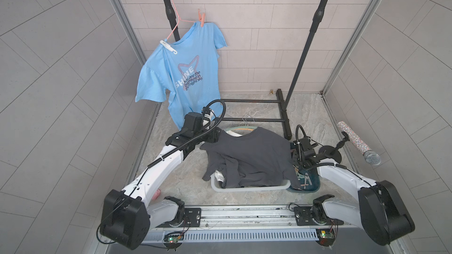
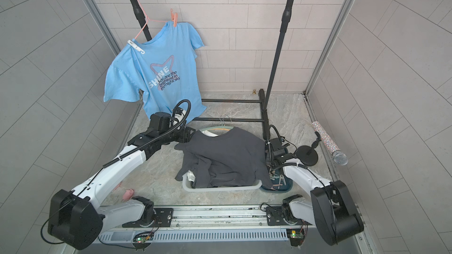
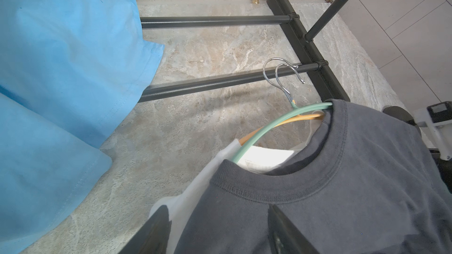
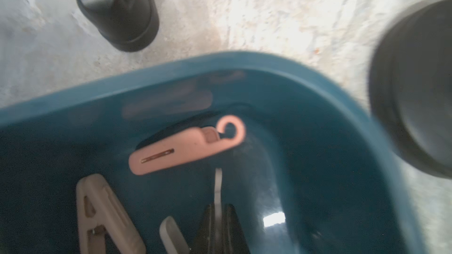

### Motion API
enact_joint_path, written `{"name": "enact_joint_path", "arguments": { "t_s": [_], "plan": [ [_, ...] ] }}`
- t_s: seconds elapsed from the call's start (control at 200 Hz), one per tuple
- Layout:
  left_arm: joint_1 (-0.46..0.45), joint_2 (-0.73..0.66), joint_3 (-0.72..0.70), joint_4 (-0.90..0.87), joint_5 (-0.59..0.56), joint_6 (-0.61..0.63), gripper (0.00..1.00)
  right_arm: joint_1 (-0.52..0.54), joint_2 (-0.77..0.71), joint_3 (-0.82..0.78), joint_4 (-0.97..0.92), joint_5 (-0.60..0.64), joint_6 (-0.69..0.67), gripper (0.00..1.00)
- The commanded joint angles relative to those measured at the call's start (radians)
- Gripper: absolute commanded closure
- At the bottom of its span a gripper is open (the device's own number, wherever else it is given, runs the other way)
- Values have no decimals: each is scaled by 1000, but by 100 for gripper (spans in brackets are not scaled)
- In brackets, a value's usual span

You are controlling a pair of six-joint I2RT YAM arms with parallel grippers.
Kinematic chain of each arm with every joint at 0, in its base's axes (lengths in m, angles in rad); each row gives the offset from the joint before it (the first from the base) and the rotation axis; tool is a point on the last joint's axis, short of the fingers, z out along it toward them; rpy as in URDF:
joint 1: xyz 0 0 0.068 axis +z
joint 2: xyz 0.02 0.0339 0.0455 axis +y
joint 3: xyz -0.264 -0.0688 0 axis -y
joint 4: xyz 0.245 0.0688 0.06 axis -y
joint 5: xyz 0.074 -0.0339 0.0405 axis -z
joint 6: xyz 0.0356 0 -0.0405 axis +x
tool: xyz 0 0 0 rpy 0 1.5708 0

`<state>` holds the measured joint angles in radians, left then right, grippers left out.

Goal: Use clothespins to secure the t-shirt on both sides of the hanger
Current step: Pick up the clothespin from the storage box.

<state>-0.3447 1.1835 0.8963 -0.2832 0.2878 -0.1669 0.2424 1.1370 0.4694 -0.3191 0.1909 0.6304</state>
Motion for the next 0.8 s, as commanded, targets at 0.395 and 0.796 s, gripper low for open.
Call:
{"name": "enact_joint_path", "arguments": {
  "t_s": [0.395, 0.796],
  "plan": [
    [-84, -229, -27, 79, 99, -73, 33, 6, -425, 179, -234, 11, -20, 100],
    [-425, -277, -84, 256, -44, -9, 33, 357, -388, 395, -77, 82, 115, 100]
  ]
}}
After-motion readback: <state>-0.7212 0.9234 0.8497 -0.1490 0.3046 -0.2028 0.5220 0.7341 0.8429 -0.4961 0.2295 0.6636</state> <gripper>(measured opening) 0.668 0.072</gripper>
